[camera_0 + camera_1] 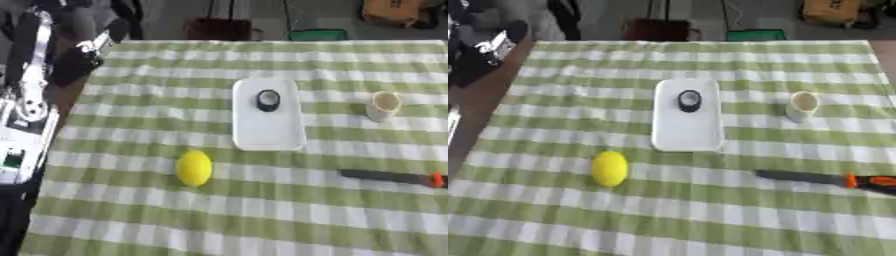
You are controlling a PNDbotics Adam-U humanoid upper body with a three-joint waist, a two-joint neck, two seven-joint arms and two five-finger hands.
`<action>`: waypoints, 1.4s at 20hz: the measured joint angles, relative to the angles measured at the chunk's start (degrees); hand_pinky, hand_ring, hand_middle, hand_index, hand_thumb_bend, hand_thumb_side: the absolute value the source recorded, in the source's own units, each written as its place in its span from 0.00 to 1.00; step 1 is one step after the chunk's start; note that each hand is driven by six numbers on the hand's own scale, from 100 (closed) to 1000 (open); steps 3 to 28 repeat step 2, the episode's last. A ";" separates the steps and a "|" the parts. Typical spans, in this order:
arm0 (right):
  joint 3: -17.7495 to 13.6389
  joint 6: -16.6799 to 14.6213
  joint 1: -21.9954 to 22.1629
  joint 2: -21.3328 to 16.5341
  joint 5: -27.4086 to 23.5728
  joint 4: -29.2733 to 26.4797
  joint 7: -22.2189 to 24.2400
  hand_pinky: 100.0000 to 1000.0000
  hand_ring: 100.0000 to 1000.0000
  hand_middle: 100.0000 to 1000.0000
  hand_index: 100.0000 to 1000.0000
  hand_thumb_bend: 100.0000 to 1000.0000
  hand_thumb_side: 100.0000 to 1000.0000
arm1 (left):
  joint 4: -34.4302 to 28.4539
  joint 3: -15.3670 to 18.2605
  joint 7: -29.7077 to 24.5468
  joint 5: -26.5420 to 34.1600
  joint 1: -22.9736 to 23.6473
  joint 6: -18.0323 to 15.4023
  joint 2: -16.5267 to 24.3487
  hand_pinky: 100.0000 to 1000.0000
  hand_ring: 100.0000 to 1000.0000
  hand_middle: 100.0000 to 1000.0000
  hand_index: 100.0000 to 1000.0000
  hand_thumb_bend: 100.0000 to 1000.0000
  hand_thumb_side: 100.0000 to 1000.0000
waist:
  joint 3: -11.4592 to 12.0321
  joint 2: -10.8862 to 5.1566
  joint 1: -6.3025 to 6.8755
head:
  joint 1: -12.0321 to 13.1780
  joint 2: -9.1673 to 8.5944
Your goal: Pick up objects on the table and place them in the box.
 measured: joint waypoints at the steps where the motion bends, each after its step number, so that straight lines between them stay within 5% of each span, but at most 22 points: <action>1: 0.00 0.00 0.00 0.05 0.00 0.00 0.00 0.56 0.61 0.68 0.80 0.45 0.70 | -0.01 0.00 -0.06 0.11 0.01 -0.06 0.00 0.82 0.80 0.80 0.74 0.73 0.77 | 0.00 0.00 0.00 | 0.00 0.00; 28: 0.00 0.00 0.00 0.05 0.00 0.00 0.00 0.56 0.61 0.68 0.80 0.45 0.70 | -0.02 -0.01 -0.10 0.20 0.01 -0.11 0.00 0.82 0.80 0.80 0.74 0.73 0.77 | 0.00 0.00 0.00 | 0.00 0.00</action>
